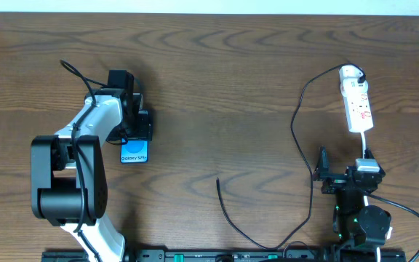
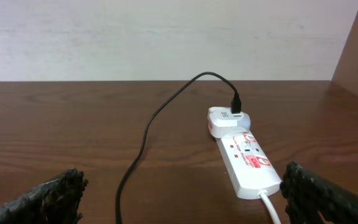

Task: Plug charger to phone and switch on socket
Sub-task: 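Lift the phone upward with the left gripper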

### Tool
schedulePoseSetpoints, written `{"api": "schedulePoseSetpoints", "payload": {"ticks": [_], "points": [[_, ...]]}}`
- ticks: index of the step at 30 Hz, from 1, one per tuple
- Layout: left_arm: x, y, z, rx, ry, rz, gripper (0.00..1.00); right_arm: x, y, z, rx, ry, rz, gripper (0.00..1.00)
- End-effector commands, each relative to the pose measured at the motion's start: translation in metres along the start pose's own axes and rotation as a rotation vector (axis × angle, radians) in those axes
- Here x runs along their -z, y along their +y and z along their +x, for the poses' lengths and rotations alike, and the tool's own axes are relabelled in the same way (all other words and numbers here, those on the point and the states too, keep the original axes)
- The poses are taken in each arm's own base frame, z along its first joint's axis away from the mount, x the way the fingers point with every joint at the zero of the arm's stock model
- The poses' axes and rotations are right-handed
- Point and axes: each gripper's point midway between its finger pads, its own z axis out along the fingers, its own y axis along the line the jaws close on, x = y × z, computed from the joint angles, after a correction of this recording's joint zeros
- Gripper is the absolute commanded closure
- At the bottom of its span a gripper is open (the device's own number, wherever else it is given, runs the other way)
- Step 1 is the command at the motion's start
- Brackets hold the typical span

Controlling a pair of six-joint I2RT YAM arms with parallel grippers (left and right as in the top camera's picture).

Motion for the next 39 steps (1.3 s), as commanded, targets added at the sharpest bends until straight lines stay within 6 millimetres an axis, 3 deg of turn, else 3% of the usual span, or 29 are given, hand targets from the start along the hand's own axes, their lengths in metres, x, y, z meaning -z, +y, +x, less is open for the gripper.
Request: {"api": "schedulePoseSetpoints", "payload": {"ticks": [1, 12, 28, 33, 39], "points": [[-0.0214, 0.0131, 0.0264, -0.004, 0.096, -0.071, 0.3, 0.0002, 0.0004, 0.0005, 0.011, 0.0, 0.0, 0.01], [-0.0214, 0.0131, 0.0264, -0.004, 0.096, -0.071, 0.33, 0.0002, 0.0004, 0.0005, 0.011, 0.0, 0.0, 0.01], [-0.0214, 0.0131, 0.0264, -0.003, 0.096, -0.071, 0.48, 0.0002, 0.0004, 0.0005, 0.011, 0.0, 0.0, 0.01], [-0.0214, 0.013, 0.0264, -0.003, 0.096, -0.07, 0.6, 0.0002, 0.0004, 0.0005, 0.011, 0.0, 0.0, 0.01], [-0.0215, 0.0124, 0.0265, -0.003, 0.097, -0.066, 0.92, 0.0002, 0.0004, 0.0005, 0.011, 0.0, 0.0, 0.01]]}}
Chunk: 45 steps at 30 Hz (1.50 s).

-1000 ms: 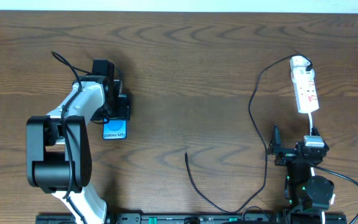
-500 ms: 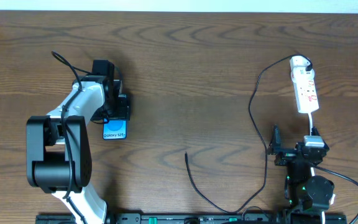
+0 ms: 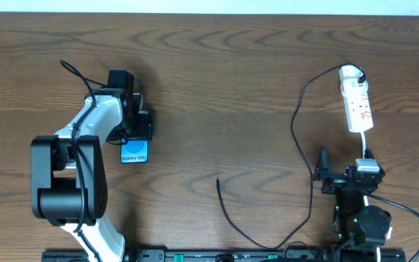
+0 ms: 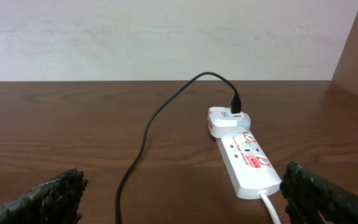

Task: Plug charger to phone and switch on socket
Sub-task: 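Lift the phone upward with the left gripper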

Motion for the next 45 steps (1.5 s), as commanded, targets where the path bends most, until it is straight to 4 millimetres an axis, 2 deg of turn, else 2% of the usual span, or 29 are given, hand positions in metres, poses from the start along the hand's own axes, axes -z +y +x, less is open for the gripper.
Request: {"api": "schedulePoseSetpoints", "payload": {"ticks": [1, 21, 26, 35, 45], "points": [[-0.021, 0.012, 0.027, -0.003, 0.097, -0.066, 0.92, 0.0, 0.0, 0.0, 0.011, 0.0, 0.0, 0.01], [-0.021, 0.013, 0.029, -0.004, 0.107, -0.067, 0.93, 0.0, 0.0, 0.0, 0.011, 0.0, 0.0, 0.01], [-0.018, 0.012, 0.023, -0.003, 0.083, -0.067, 0.93, 0.0, 0.0, 0.0, 0.011, 0.0, 0.0, 0.01], [0.005, 0.012, 0.001, 0.0, -0.006, -0.066, 0.93, 0.0, 0.0, 0.0, 0.011, 0.0, 0.0, 0.01], [0.036, 0.012, -0.01, 0.003, -0.096, -0.064, 0.93, 0.0, 0.0, 0.0, 0.011, 0.0, 0.0, 0.01]]}}
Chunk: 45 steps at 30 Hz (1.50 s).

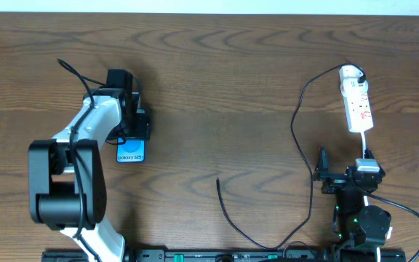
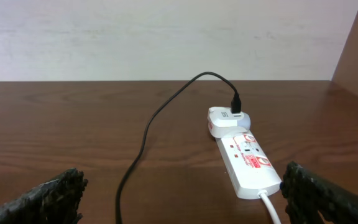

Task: Plug charger to phone and switch on socket
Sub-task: 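Lift the phone upward with the left gripper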

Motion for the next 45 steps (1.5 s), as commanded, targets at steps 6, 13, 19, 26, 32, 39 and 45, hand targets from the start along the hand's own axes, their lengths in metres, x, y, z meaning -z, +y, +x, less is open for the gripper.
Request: {"api": "schedulePoseSetpoints", "payload": {"ticks": [6, 13, 19, 26, 32, 39, 45], "points": [[0.037, 0.006, -0.013, 0.01, -0.113, -0.022, 0.93, 0.0, 0.0, 0.001, 0.011, 0.0, 0.0, 0.01], [0.052, -0.031, -0.022, 0.028, -0.166, 0.202, 0.92, 0.0, 0.001, 0.001, 0.011, 0.0, -0.001, 0.01], [0.068, -0.069, -0.035, 0.077, -0.208, 0.44, 0.93, 0.0, 0.0, 0.001, 0.011, 0.0, 0.0, 0.01], [0.099, -0.105, -0.06, 0.206, -0.256, 0.724, 0.93, 0.0, 0.0, 0.001, 0.011, 0.0, 0.0, 0.01], [0.126, -0.122, -0.077, 0.4, -0.215, 0.92, 0.92, 0.0, 0.0, 0.001, 0.011, 0.0, 0.0, 0.01], [0.161, -0.141, -0.086, 0.428, -0.177, 1.13, 0.93, 0.0, 0.0, 0.001, 0.011, 0.0, 0.0, 0.01], [0.187, -0.149, -0.095, 0.516, -0.106, 1.267, 0.92, 0.0, 0.0, 0.001, 0.011, 0.0, 0.0, 0.01]]}}
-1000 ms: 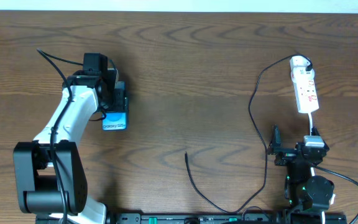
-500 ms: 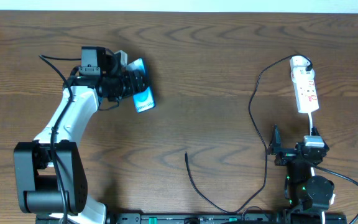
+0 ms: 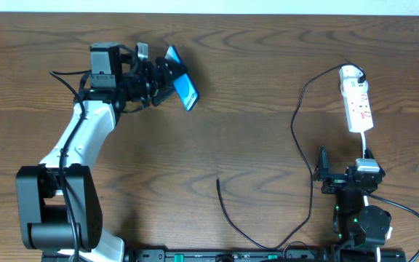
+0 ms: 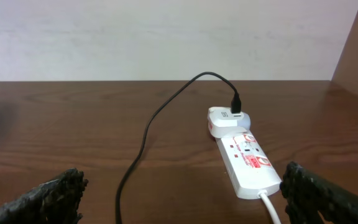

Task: Plug charger to phone and switch on socket
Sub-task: 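Lift the phone upward with the left gripper, then raise and tilt the held phone upright toward the right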

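My left gripper (image 3: 164, 76) is shut on the blue phone (image 3: 182, 88) and holds it tilted above the table's far left-centre. At the far right lies a white power strip (image 3: 358, 103) (image 4: 246, 160), with a white charger adapter (image 3: 349, 72) (image 4: 226, 121) plugged in at its far end. From the adapter a black cable (image 3: 297, 131) (image 4: 143, 143) runs down the table and loops to a free plug end (image 3: 218, 180) near the front middle. My right gripper (image 3: 340, 179) (image 4: 182, 205) stands open low at the front right, facing the strip, with nothing between its fingers.
The strip's white mains cord (image 3: 364, 142) runs back toward my right arm's base (image 3: 362, 222). The left arm's base (image 3: 49, 211) stands at the front left. A pale wall closes the far side in the right wrist view.
My left gripper was down on the phone at the table's left side. Now it holds the phone tilted in the air, farther back and to the right. The right arm has not moved.
My left gripper sat over the phone lying flat at the left of the table in the first two moments. Then the phone had shifted slightly left under it. Now the phone is off the table in its grip. The right gripper, cable and strip stayed put throughout.
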### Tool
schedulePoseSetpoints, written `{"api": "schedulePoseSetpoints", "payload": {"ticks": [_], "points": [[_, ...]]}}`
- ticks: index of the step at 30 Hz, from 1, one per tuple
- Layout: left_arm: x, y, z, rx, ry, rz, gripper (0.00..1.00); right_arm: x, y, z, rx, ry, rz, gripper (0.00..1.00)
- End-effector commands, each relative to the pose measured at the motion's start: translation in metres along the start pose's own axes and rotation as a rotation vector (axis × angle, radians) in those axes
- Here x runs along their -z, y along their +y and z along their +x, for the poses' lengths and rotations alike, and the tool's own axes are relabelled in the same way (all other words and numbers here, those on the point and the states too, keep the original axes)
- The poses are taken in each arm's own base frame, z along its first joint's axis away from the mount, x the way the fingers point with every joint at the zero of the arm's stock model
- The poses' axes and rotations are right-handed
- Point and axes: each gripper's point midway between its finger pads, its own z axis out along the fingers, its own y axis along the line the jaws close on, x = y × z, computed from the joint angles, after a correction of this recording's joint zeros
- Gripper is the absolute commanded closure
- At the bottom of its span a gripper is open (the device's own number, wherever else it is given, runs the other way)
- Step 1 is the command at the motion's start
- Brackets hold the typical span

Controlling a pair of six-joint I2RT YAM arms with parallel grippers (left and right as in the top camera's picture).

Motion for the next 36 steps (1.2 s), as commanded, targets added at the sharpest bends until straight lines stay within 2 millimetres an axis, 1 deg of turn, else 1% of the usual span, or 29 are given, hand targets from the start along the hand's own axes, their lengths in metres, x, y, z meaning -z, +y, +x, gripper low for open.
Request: {"api": "schedulePoseSetpoints", "payload": {"ticks": [1, 7, 12, 18, 24, 31, 36], "points": [[0.008, -0.033, 0.011, 0.14, 0.078, 0.111, 0.93, 0.0, 0.0, 0.001, 0.011, 0.0, 0.0, 0.01], [0.014, -0.067, 0.008, 0.187, 0.121, 0.229, 0.93, 0.0, 0.0, 0.001, 0.011, 0.0, 0.0, 0.01], [0.018, -0.083, 0.007, 0.285, 0.149, 0.274, 0.93, 0.0, 0.0, 0.001, 0.011, 0.0, 0.0, 0.01], [0.019, -0.084, 0.006, 0.466, 0.175, 0.265, 0.93, 0.0, 0.0, 0.001, 0.011, 0.0, 0.0, 0.01], [0.019, -0.084, 0.006, 0.604, 0.195, 0.253, 0.93, 0.0, 0.0, 0.001, 0.011, 0.0, 0.0, 0.01], [0.019, -0.085, 0.008, 0.687, 0.215, 0.246, 0.93, 0.0, 0.0, 0.001, 0.011, 0.0, 0.0, 0.01], [0.02, -0.086, 0.014, 0.763, 0.267, 0.233, 0.93, 0.0, 0.0, 0.001, 0.011, 0.0, 0.0, 0.01]]}}
